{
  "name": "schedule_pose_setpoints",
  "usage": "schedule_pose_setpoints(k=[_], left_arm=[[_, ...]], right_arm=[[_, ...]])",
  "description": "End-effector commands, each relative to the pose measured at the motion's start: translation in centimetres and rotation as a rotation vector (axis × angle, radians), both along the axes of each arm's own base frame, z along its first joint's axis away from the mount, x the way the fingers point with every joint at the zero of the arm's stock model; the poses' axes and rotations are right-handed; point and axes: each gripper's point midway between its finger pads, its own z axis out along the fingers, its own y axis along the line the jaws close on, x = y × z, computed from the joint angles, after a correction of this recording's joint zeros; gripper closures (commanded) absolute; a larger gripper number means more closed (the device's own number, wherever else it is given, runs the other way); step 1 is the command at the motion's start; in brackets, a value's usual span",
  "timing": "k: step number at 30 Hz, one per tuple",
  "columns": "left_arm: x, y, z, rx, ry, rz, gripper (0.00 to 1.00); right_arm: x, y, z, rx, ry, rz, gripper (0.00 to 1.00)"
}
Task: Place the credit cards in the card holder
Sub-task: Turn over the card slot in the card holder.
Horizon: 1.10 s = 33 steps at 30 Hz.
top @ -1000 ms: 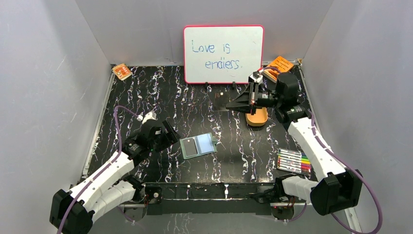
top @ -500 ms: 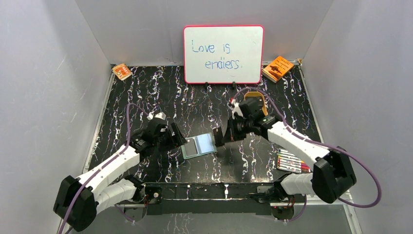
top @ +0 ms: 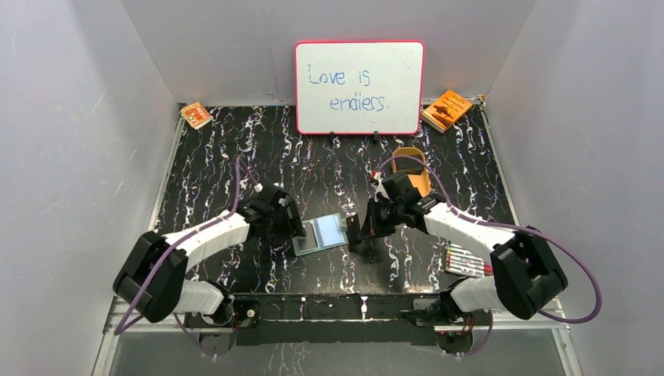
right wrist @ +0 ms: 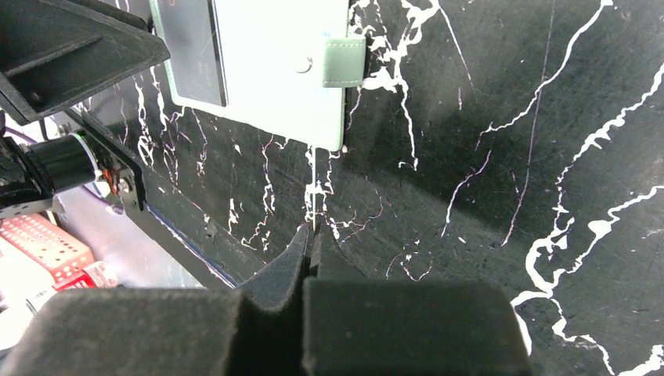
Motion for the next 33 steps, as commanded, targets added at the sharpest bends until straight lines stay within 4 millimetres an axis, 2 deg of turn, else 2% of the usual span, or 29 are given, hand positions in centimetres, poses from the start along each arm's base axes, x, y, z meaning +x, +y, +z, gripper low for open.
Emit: schedule_pose_setpoints(k=[1, 6, 13, 18, 20, 23, 26, 30, 33], left_arm=[[1.2, -0.3, -0.2, 0.044, -0.003, -0.034, 0.3], [2.1, -1.0, -0.9, 0.058, 0.005, -0.064, 0.33], [3.6, -2.3, -1.4, 0.055, 0.009, -0.108, 0.43], [4.6, -2.4, -1.1, 0.084, -0.009, -0.11, 0.46], [5.2, -1.7, -0.1, 0.113, -0.043, -0.085, 0.46], [5.7, -0.9, 2.5, 0.111, -0.127, -0.046, 0.37], [5.8, -1.3, 5.1, 0.058, -0.187, -0.039, 0.31], [5.4, -3.8, 6.9, 0.006, -0.204, -0.095, 0.3], [4.7, -6.3, 6.6, 0.016, -0.193, -0.164, 0.3]], right_arm=[[-0.1, 0.0, -0.9, -0.006, 0.037, -0.042, 1.0], [-1.4, 0.1, -1.7, 0.007, 0.117, -0.036, 1.0], [-2.1, -0.2, -0.8, 0.024, 0.115, -0.035, 1.0], [-2.2, -0.2, 0.5, 0.044, 0.087, -0.031, 1.0], [-2.1, -0.1, 1.0, 0.048, 0.081, -0.029, 1.0], [-1.7, -0.3, 1.7, 0.043, 0.05, -0.043, 1.0], [-1.3, -1.0, 2.0, 0.012, 0.02, -0.07, 1.0], [-1.7, -0.9, 2.1, 0.031, 0.008, -0.046, 1.0], [-2.3, 0.1, 2.5, 0.089, 0.033, 0.011, 1.0]])
